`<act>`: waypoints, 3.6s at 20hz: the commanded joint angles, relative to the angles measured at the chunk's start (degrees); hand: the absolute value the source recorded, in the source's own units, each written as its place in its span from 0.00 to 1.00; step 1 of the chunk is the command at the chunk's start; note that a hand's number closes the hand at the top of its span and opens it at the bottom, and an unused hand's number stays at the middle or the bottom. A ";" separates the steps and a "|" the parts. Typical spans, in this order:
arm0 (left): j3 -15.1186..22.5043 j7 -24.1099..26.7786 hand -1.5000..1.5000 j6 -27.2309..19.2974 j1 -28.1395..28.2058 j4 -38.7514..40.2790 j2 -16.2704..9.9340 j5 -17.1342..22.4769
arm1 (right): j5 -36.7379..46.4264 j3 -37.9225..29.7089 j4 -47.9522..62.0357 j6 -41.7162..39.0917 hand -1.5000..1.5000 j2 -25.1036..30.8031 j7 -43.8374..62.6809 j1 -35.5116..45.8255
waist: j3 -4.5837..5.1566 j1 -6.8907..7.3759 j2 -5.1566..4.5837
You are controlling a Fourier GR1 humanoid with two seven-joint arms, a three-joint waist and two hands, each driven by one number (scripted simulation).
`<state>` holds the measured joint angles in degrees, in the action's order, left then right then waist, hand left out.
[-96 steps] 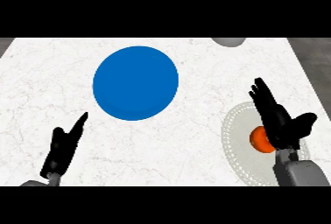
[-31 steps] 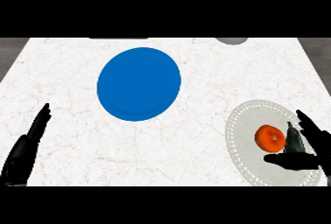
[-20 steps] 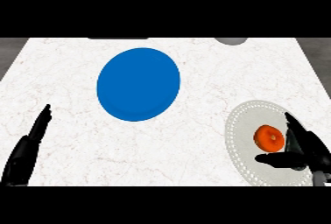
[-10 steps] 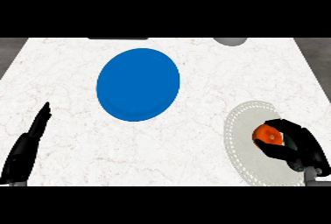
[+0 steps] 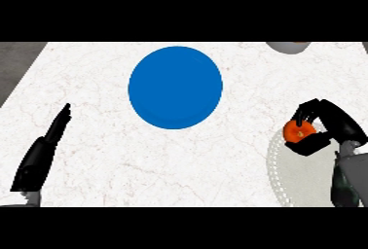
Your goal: Pick the squash from the placemat and place it in the plate
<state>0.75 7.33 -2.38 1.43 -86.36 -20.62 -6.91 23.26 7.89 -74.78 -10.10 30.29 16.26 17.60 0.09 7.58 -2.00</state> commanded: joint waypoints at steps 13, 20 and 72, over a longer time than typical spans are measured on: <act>0.20 -1.08 0.50 -0.33 -2.02 0.99 0.73 -0.83 | 12.39 -0.17 29.95 10.94 1.00 3.63 -27.19 30.68 | -0.38 -0.81 0.08; -1.49 1.56 0.50 -1.52 -0.51 3.43 0.63 -1.38 | 5.89 -4.80 33.42 12.55 1.00 -1.12 -44.19 38.95 | -0.22 -3.44 0.90; -3.33 -1.33 0.50 1.52 -2.76 3.26 2.17 -3.12 | -20.37 0.28 55.50 22.68 0.00 -30.29 -30.01 54.61 | -0.10 -1.98 0.66</act>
<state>-1.66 6.74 -1.10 -1.55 -83.20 -17.94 -10.45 7.62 11.75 -18.97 8.33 0.01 -12.79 72.18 0.01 6.22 -1.42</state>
